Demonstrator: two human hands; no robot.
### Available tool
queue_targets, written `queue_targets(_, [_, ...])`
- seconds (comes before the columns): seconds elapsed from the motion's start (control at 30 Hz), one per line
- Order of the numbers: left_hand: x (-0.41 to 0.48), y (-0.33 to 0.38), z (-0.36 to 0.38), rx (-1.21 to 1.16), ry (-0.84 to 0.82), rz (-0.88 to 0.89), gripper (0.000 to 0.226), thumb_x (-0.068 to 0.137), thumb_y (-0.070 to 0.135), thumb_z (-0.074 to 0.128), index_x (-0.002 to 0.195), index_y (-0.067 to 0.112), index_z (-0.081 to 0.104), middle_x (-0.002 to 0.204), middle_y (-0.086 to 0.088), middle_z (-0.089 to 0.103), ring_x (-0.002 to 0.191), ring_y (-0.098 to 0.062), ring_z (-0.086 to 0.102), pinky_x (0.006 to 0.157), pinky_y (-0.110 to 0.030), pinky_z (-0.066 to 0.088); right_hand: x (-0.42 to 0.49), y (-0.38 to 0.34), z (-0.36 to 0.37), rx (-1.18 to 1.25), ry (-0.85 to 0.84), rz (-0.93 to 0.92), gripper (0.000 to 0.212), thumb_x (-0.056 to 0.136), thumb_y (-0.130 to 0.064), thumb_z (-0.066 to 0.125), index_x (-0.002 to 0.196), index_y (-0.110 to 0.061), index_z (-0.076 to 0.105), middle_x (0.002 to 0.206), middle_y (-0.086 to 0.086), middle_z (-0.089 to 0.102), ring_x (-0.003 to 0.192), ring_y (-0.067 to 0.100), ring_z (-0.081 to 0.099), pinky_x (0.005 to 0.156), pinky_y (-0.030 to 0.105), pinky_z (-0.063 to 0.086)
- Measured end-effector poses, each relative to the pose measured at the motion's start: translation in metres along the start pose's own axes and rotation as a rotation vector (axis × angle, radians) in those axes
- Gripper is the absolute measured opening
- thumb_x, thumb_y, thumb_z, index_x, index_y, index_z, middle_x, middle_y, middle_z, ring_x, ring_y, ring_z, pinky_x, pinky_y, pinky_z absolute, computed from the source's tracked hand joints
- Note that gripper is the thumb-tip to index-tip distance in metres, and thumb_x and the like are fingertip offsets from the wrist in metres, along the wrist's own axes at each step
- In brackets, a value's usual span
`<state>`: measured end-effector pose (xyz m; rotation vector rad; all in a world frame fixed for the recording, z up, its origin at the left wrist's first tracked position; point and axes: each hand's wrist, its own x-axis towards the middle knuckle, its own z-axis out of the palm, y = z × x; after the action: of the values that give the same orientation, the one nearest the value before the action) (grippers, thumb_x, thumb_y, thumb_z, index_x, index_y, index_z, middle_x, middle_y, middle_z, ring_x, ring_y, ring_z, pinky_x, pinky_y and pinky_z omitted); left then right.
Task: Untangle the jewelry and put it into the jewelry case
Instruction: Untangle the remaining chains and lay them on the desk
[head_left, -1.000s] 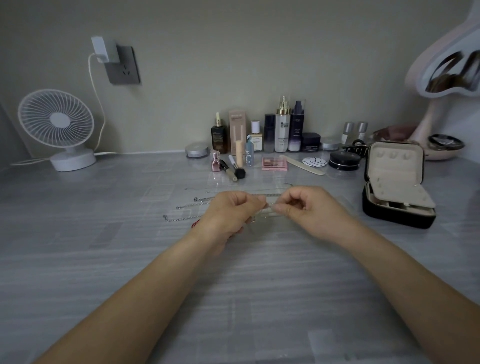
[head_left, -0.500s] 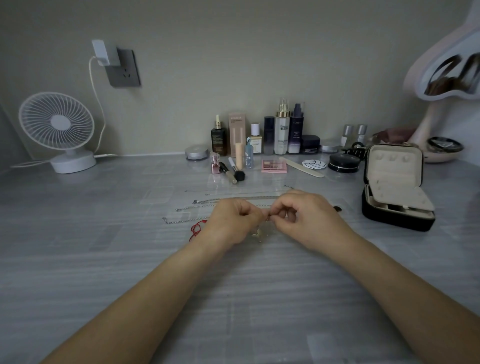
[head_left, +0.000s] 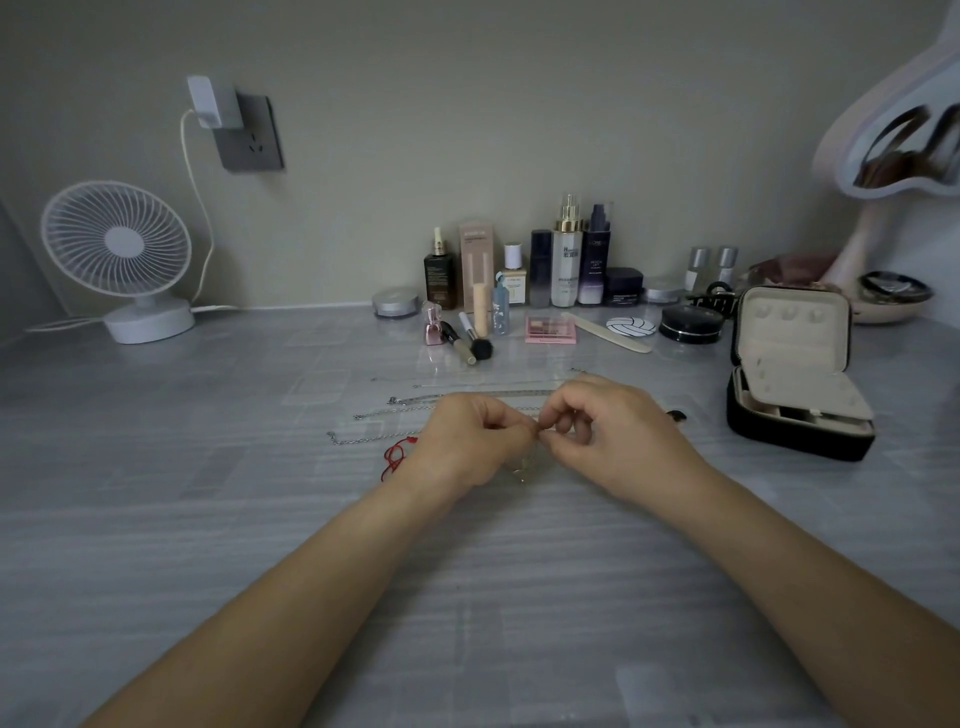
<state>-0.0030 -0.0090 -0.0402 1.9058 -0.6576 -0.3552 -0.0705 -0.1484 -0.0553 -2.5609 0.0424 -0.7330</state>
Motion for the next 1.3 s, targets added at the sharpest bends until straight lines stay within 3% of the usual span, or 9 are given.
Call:
queue_targets(0.27, [-0.001,0.001,0.0,0.005,0.013,0.019,0.013,0.086,0.005,0.06,0.091,0.004,0.072,0.06,-0.002,0.054,0.026,-0.002,0.033,0.031,-0.01,0.024,-0.002,-0.001,0.002,-0.12,0.048,-0.085,0.004,0.076,-0.021,0.068,0.079,-0.023,0.067,0.072,-0.018,0.048,0.06,-0.005,0.042,0.059,0.023,0.038])
queue_targets(0.5, [-0.001,0.001,0.001,0.005,0.048,0.068,0.007,0.084,0.006,0.063,0.08,0.009,0.068,0.057,0.004,0.052,0.027,0.002,0.038,0.031,-0.008,0.025,0.001,-0.003,0.0,-0.009,0.03,0.026,0.008,0.075,-0.018,0.068,0.074,-0.025,0.064,0.068,-0.018,0.05,0.063,-0.002,0.047,0.064,0.03,0.047])
queue_targets(0.8, [-0.002,0.002,-0.001,-0.061,0.07,0.079,0.003,0.083,0.008,0.065,0.081,0.008,0.067,0.066,0.001,0.054,0.025,0.001,0.036,0.029,-0.01,0.024,0.002,-0.001,-0.001,0.061,0.031,0.081,0.013,0.073,-0.022,0.067,0.068,-0.031,0.059,0.067,-0.015,0.054,0.066,0.004,0.05,0.065,0.032,0.047])
queue_targets(1.0, [0.003,-0.004,-0.002,-0.051,0.111,0.12,0.009,0.083,0.015,0.066,0.074,0.017,0.066,0.068,0.006,0.056,0.042,0.001,0.043,0.038,-0.011,0.033,0.003,0.0,-0.005,0.087,0.02,0.059,0.025,0.076,-0.018,0.066,0.065,-0.036,0.053,0.066,-0.015,0.055,0.065,0.003,0.051,0.056,0.011,0.038])
queue_targets(1.13, [0.005,-0.008,0.0,0.074,0.134,0.231,0.015,0.085,0.018,0.064,0.073,0.028,0.064,0.068,0.012,0.059,0.046,0.003,0.047,0.046,-0.008,0.037,0.003,-0.002,-0.007,0.099,0.01,0.064,0.023,0.077,-0.018,0.065,0.067,-0.035,0.054,0.066,-0.014,0.054,0.064,0.005,0.05,0.056,0.011,0.037])
queue_targets(1.3, [0.005,-0.01,0.003,0.199,0.131,0.295,0.013,0.082,0.023,0.067,0.071,0.029,0.064,0.066,0.013,0.059,0.054,0.0,0.048,0.055,-0.016,0.04,0.002,-0.003,-0.006,0.085,0.01,0.058,0.021,0.078,-0.02,0.065,0.068,-0.035,0.054,0.067,-0.014,0.055,0.065,0.006,0.052,0.057,0.014,0.038])
